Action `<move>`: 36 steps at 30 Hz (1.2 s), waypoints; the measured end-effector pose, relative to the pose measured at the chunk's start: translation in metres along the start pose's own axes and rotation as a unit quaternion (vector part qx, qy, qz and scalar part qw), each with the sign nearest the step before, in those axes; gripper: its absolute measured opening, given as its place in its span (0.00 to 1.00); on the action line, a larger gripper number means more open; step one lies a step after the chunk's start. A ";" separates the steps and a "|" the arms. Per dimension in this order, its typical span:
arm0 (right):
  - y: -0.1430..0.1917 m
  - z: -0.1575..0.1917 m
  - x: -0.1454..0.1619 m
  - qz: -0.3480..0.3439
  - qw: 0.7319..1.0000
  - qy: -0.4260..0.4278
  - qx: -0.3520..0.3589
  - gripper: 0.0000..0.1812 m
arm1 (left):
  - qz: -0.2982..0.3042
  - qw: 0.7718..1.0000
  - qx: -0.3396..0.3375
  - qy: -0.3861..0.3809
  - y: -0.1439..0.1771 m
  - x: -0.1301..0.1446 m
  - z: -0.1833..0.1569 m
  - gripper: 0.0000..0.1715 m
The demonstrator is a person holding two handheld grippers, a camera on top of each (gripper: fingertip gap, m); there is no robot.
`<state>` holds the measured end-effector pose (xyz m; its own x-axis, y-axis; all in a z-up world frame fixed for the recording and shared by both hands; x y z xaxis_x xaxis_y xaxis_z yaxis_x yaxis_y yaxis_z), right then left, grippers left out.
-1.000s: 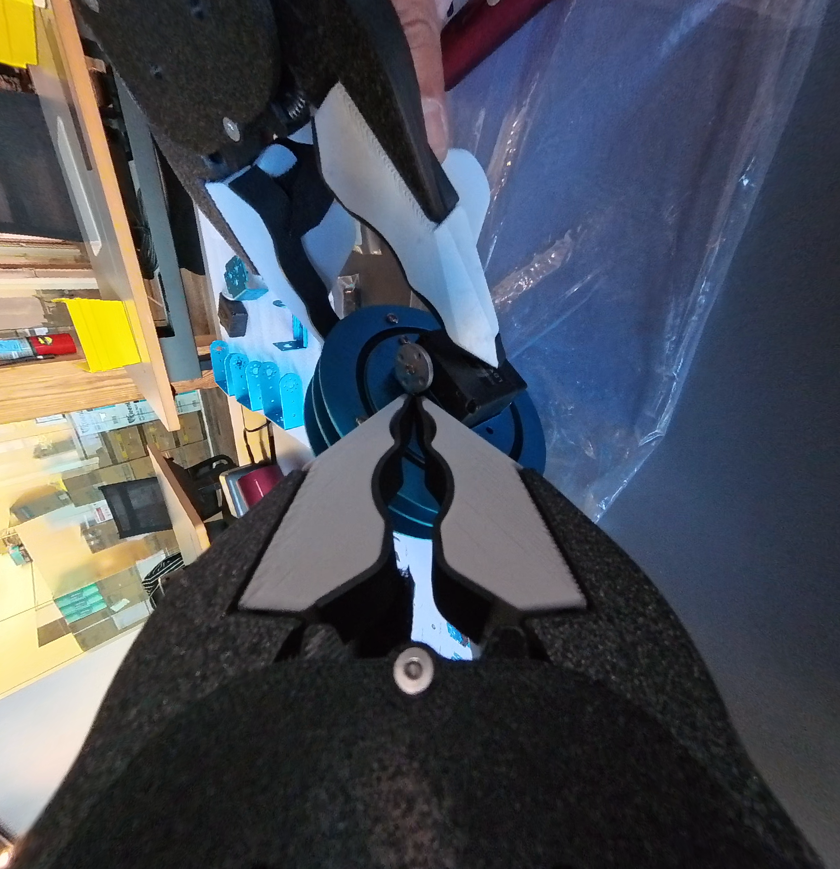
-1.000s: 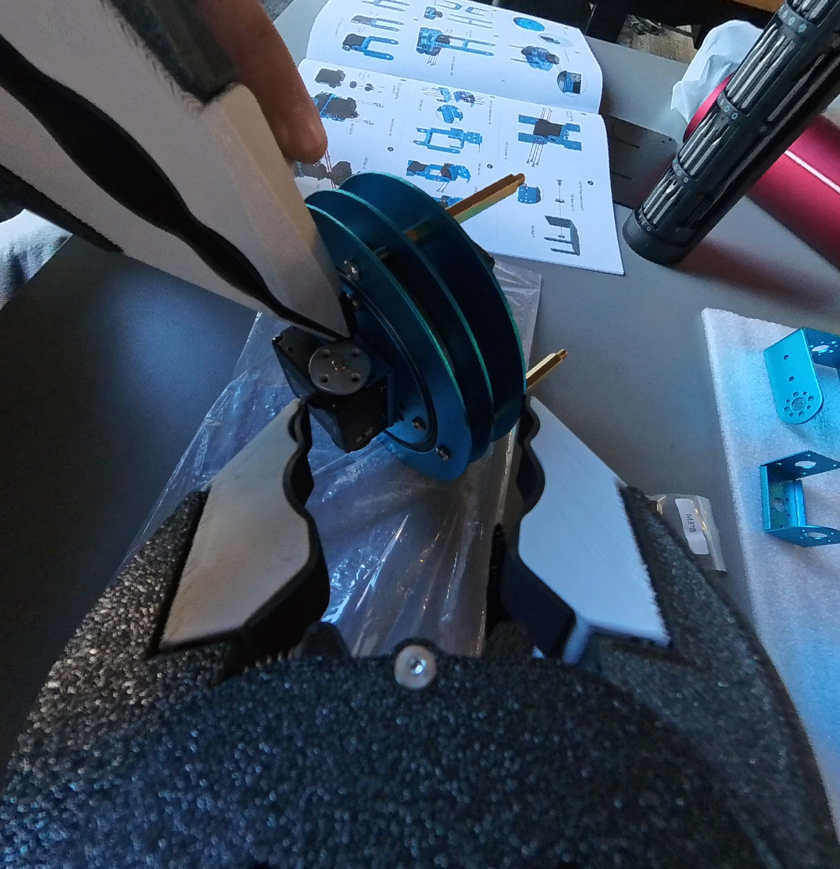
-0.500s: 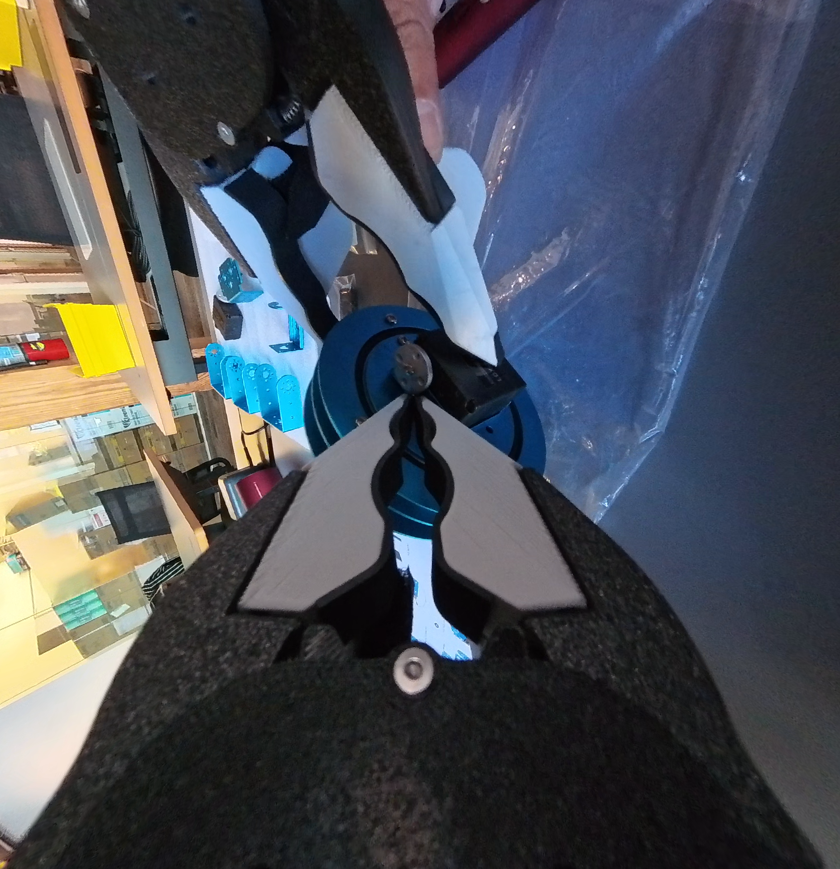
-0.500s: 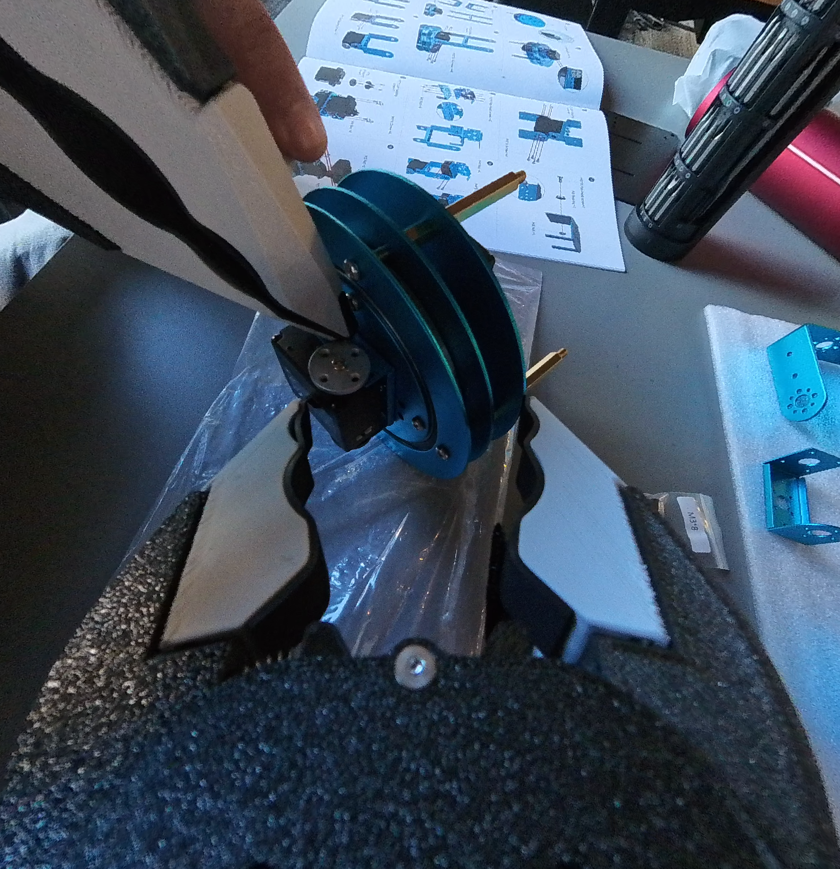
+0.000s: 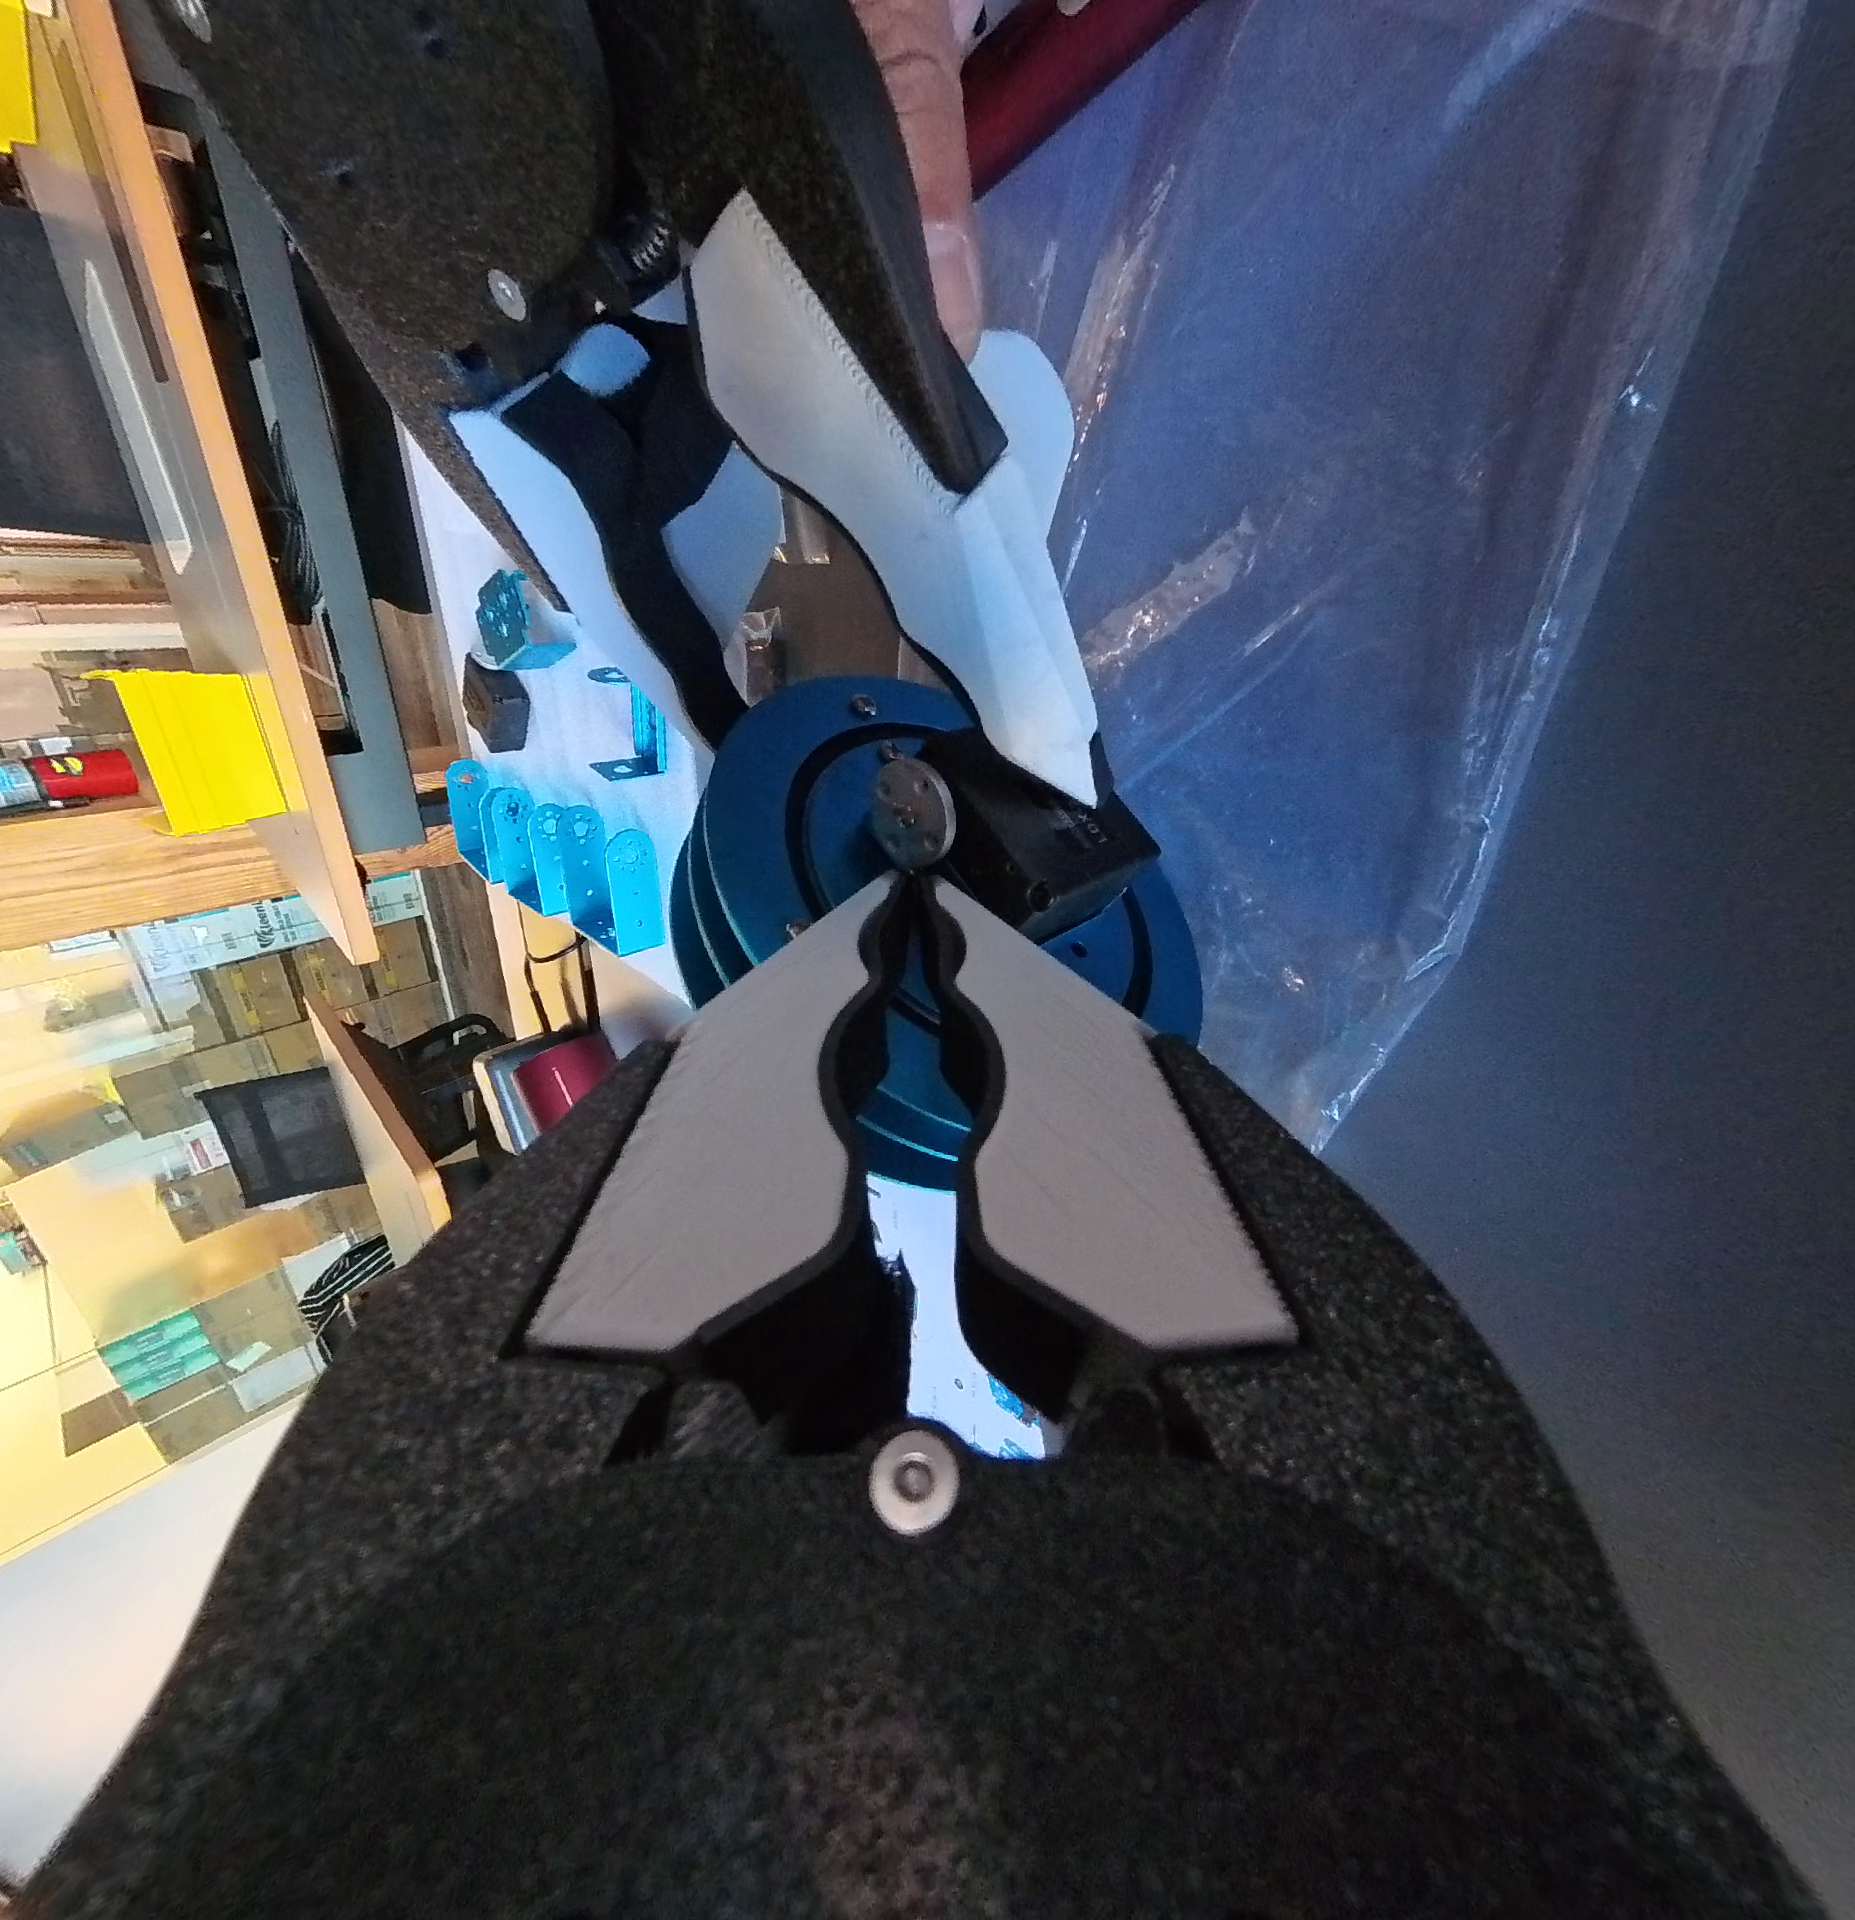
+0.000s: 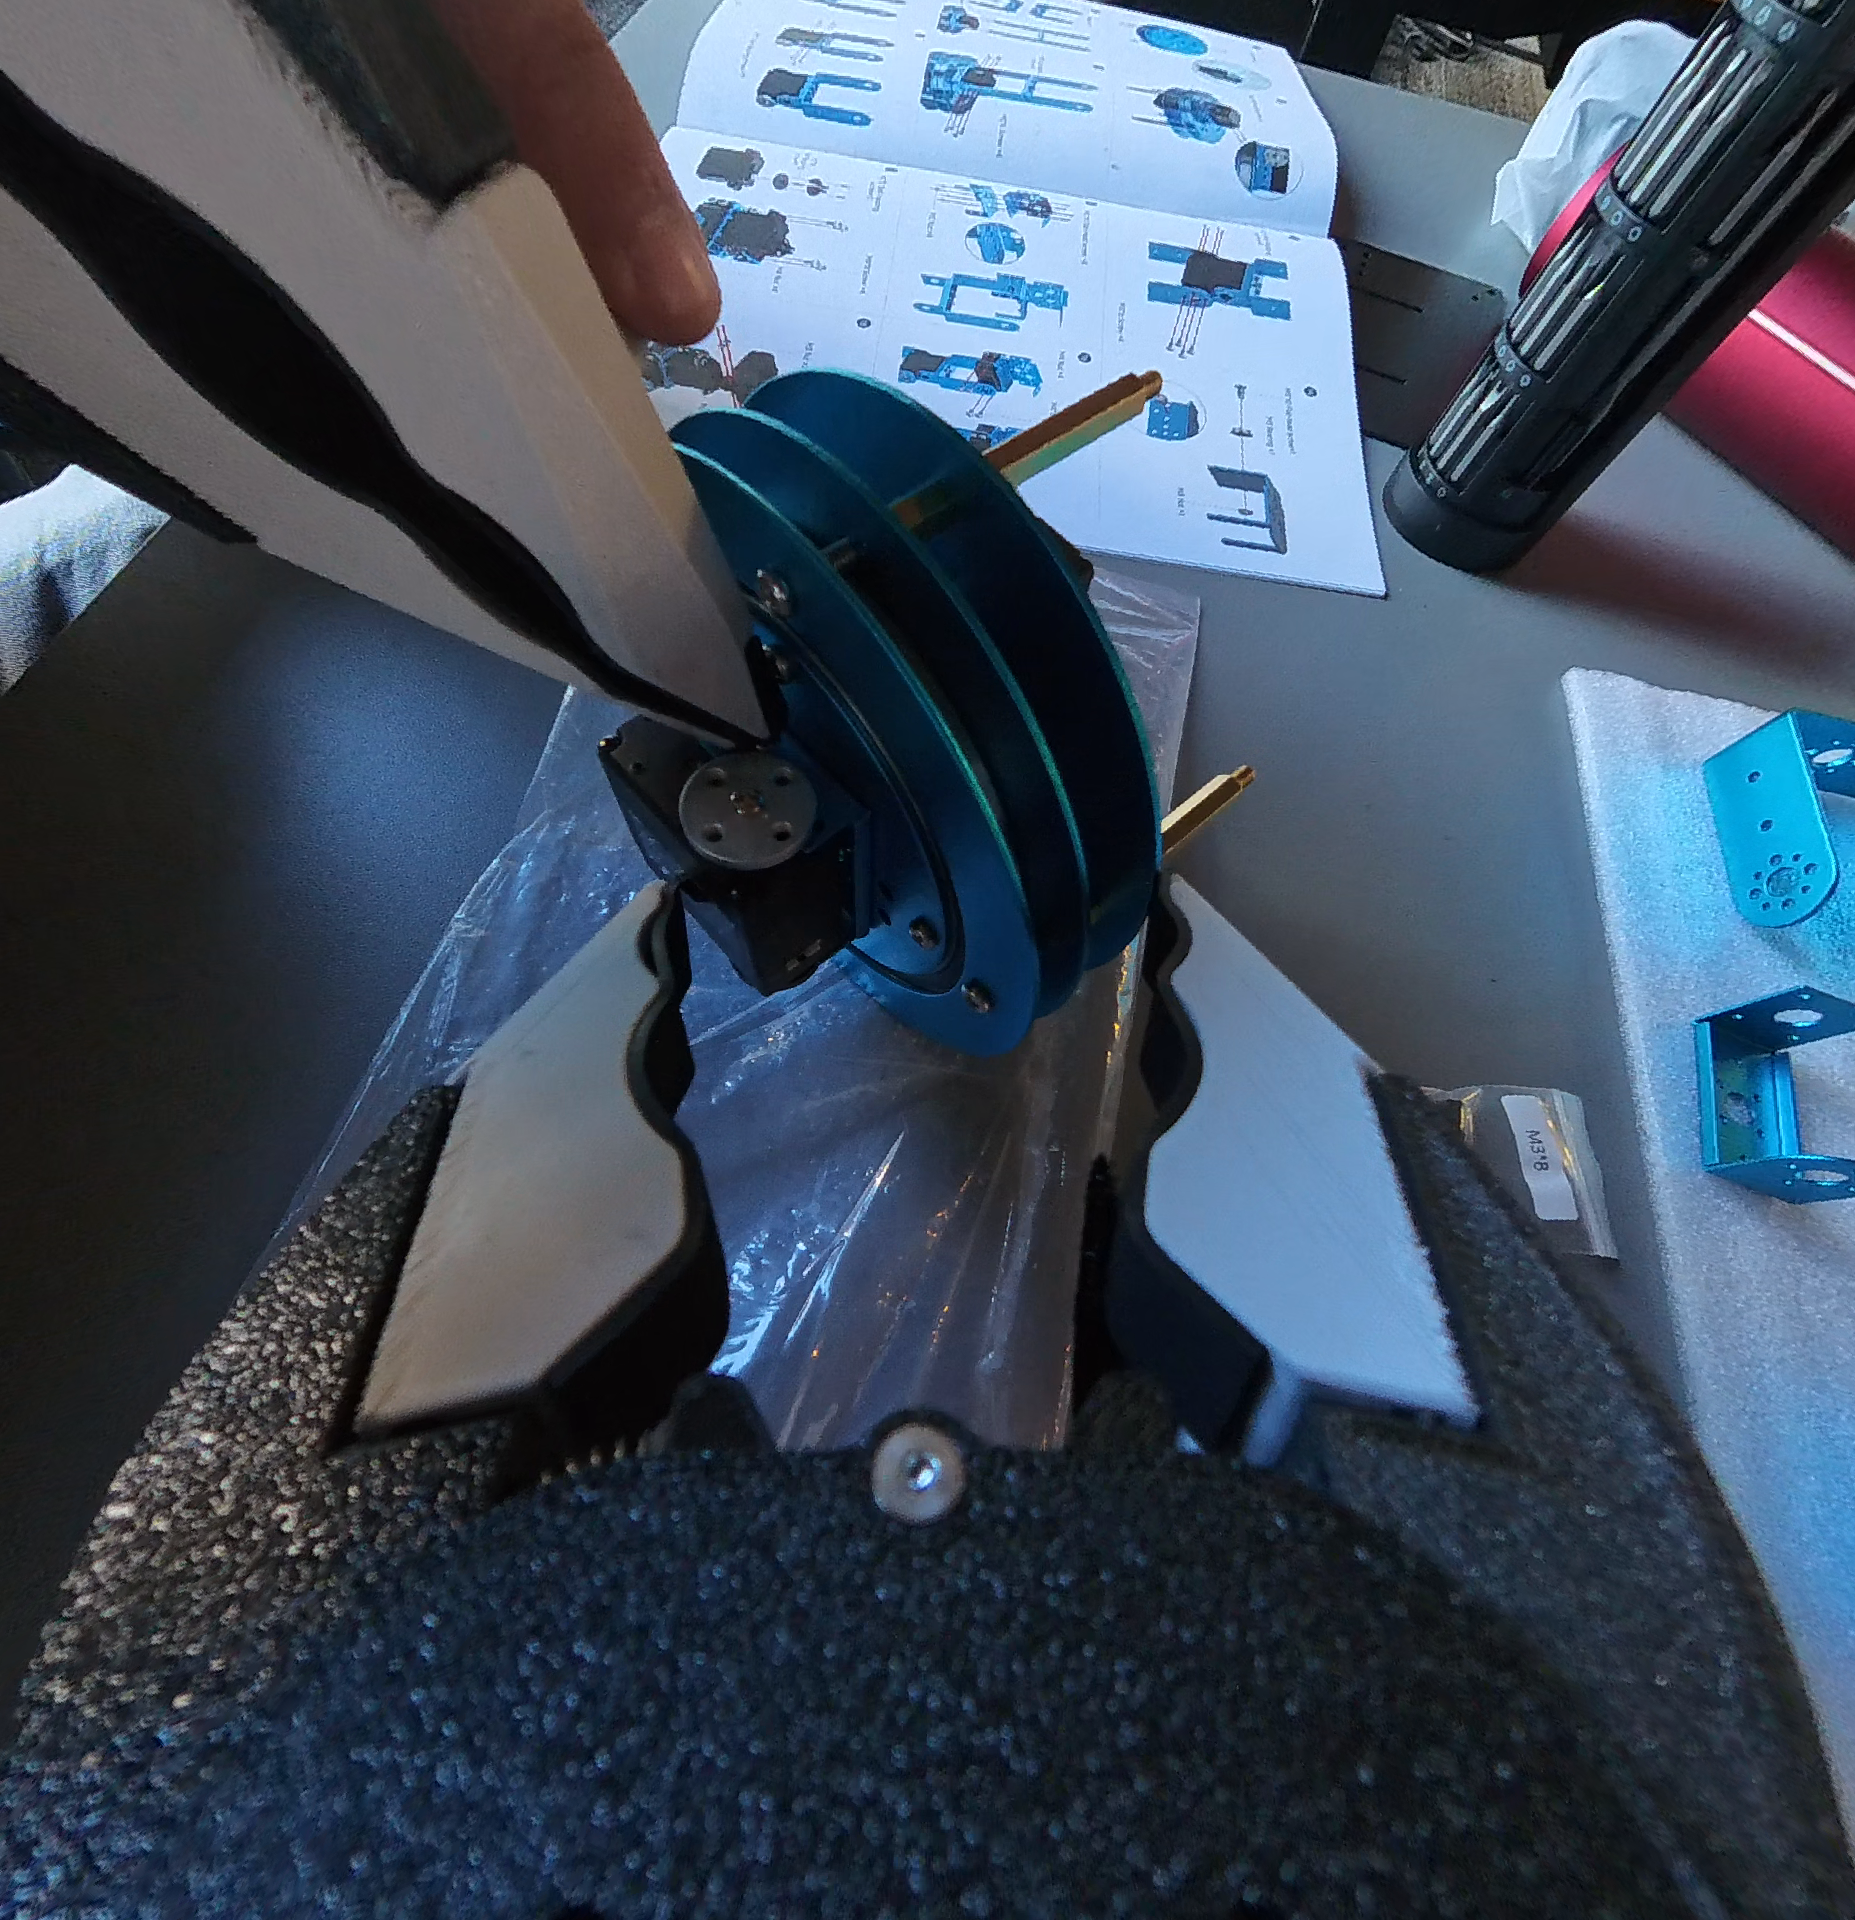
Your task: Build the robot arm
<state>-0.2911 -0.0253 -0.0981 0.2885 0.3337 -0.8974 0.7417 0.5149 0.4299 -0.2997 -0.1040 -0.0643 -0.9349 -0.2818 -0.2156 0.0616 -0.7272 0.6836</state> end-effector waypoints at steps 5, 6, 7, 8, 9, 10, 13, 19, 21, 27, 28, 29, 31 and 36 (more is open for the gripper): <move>0.000 0.000 0.000 0.001 1.000 0.001 0.000 0.49 | 0.000 1.000 0.012 -0.008 0.000 0.000 0.000 0.00; 0.000 0.000 0.000 0.001 1.000 0.001 0.001 0.49 | 0.001 1.000 0.016 -0.009 0.000 0.000 0.000 0.00; 0.000 0.000 0.000 0.001 1.000 0.001 0.000 0.49 | 0.001 1.000 0.020 -0.011 0.000 0.000 0.001 0.00; 0.000 0.000 0.000 0.002 1.000 0.000 0.000 0.49 | 0.002 1.000 0.023 -0.013 0.000 0.000 0.001 0.00; 0.000 0.000 0.000 0.002 1.000 -0.001 0.000 0.49 | 0.002 1.000 0.026 -0.013 0.000 0.000 0.002 0.00; 0.000 0.000 0.000 0.001 1.000 -0.001 0.000 0.49 | 0.002 1.000 0.029 -0.011 0.000 -0.001 0.002 0.00; 0.000 0.000 0.001 0.000 1.000 -0.002 -0.001 0.49 | 0.002 1.000 0.025 -0.012 0.000 -0.001 0.003 0.01; 0.000 0.000 0.001 0.000 1.000 -0.003 -0.002 0.48 | -0.012 1.000 0.017 0.005 0.006 -0.001 0.003 0.07; 0.000 0.000 0.001 0.000 1.000 -0.004 -0.002 0.48 | -0.027 1.000 0.010 0.012 0.010 -0.003 0.003 0.09; 0.000 -0.001 0.002 -0.001 1.000 -0.008 -0.004 0.48 | -0.124 0.983 -0.034 0.133 0.041 -0.001 0.001 0.18; 0.000 -0.001 0.002 -0.001 1.000 -0.008 -0.004 0.48 | -0.145 0.973 -0.047 0.174 0.044 0.003 0.001 0.20; 0.000 -0.001 0.002 -0.001 1.000 -0.008 -0.004 0.48 | -0.165 0.961 -0.063 0.212 0.046 0.008 0.001 0.26; 0.000 -0.001 0.002 0.001 1.000 -0.008 -0.005 0.48 | -0.189 0.932 -0.104 0.291 0.043 0.024 0.005 0.33; 0.001 -0.001 0.003 0.001 1.000 -0.003 -0.002 0.47 | -0.218 0.890 -0.065 0.395 0.024 0.046 -0.001 0.39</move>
<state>-0.2902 -0.0224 -0.1006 0.2934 0.3300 -0.8972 0.7389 0.5172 0.4319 -0.3408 -0.1346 -0.0587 -0.3457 -0.2701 -0.8986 -0.1588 -0.9270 0.3397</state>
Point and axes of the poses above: each gripper's, where its closed fingertips meet, y back along the fingers, x out of its underside, z = x × y across the jaws, the point moved 5 cm from there along y, back along the fingers, and after that the axes turned 8 degrees about -z, right-handed, at the moved point
